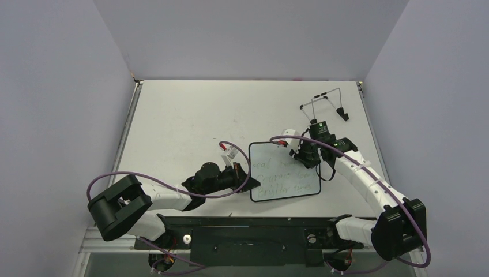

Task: Erase the whiteboard
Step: Erase the whiteboard at the center of the board.

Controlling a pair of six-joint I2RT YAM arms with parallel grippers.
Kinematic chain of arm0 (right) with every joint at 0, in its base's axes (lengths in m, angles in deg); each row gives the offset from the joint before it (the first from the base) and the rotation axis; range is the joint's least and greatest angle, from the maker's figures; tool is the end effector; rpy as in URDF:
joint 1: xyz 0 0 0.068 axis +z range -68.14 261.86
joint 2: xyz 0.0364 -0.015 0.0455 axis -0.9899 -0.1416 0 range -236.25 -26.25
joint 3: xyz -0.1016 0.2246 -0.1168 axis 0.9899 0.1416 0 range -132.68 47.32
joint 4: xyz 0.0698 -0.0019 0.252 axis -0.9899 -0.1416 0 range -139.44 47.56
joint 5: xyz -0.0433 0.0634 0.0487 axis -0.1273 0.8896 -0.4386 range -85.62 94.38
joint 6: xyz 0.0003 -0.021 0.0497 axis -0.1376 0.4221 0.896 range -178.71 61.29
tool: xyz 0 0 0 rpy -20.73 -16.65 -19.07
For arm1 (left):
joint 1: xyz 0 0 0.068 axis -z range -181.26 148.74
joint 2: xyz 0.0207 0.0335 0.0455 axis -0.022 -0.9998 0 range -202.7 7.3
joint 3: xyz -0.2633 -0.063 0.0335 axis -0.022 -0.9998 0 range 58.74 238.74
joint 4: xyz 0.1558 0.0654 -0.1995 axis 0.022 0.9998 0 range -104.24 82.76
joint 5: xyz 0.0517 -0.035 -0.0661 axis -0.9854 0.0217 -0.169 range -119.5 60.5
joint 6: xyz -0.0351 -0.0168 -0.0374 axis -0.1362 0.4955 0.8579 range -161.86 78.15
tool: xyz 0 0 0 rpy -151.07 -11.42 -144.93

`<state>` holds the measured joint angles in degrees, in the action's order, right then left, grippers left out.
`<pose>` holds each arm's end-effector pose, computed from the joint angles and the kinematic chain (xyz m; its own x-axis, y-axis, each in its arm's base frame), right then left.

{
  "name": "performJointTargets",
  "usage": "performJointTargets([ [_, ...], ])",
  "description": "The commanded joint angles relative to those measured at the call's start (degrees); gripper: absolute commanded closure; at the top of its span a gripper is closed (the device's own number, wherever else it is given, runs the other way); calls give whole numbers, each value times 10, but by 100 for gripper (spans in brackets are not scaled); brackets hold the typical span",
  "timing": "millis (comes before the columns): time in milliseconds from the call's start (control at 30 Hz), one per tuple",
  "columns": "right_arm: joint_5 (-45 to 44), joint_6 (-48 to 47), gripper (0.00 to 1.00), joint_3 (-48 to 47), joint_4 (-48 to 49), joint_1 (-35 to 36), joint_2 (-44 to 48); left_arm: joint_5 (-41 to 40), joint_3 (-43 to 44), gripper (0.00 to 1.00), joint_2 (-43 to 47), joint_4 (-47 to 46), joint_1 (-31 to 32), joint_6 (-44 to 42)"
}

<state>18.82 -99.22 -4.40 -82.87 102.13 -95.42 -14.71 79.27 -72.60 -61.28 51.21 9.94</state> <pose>0.2178 0.0901 0.2521 -0.3053 -0.7833 -0.5415 -0.8657 0.4652 -0.1850 0.1488 -0.2085 0.1700 -0.8023 -0.2027 -0.5614 0.4660 0.3750 -0.8014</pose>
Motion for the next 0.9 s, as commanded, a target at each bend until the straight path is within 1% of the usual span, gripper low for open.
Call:
performJointTargets([
  [0, 99, -61, 100, -26, -67, 8, -7, 4, -2, 100, 20, -19, 3, -51],
  [33, 84, -42, 100, -24, -57, 8, -5, 3, -3, 100, 20, -19, 3, -51],
  [67, 64, -24, 100, -18, -16, 6, -4, 2, -4, 100, 20, -18, 3, -51],
  [100, -5, 21, 100, -14, 8, 4, -1, 2, -5, 100, 21, -19, 3, -50],
  [133, -29, 41, 100, -7, 51, -6, 0, 1, -5, 100, 22, -19, 3, -50],
  [167, -74, 69, 100, -5, 66, -11, 0, 0, -6, 100, 23, -18, 3, -51],
  [233, -98, 87, 100, -2, 86, -24, 1, 0, -6, 100, 21, -19, 3, -51],
  [300, -89, 85, 100, -1, 86, -29, 6, 1, -5, 100, 20, -21, 3, -52],
  [333, -60, 79, 100, -2, 71, -29, 5, 2, -5, 100, 18, -22, 3, -52],
  [467, 62, -12, 100, -10, -11, -16, -2, 3, -8, 100, 20, -24, 3, -53],
  [533, 91, -26, 100, -14, -29, -7, -6, 2, -11, 100, 20, -29, 3, -54],
  [600, 82, -6, 100, -12, -14, -6, -6, 1, -11, 100, 19, -32, 3, -56],
  [633, 69, 5, 100, -4, 17, -8, -4, 3, -10, 100, 17, -33, 3, -57],
  [733, -31, 71, 100, 8, 78, -24, 7, 8, -6, 100, 12, -34, 3, -59],
  [767, -41, 76, 100, 8, 84, -34, 8, 8, -6, 100, 10, -34, 3, -59],
  [800, -40, 71, 100, 4, 79, -37, 7, 9, -5, 100, 9, -35, 3, -59],
  [833, -16, 61, 100, 2, 57, -43, 8, 10, -5, 100, 8, -35, 3, -59],
  [867, 4, 32, 100, -2, 42, -44, 8, 11, -5, 100, 8, -36, 3, -59],
])
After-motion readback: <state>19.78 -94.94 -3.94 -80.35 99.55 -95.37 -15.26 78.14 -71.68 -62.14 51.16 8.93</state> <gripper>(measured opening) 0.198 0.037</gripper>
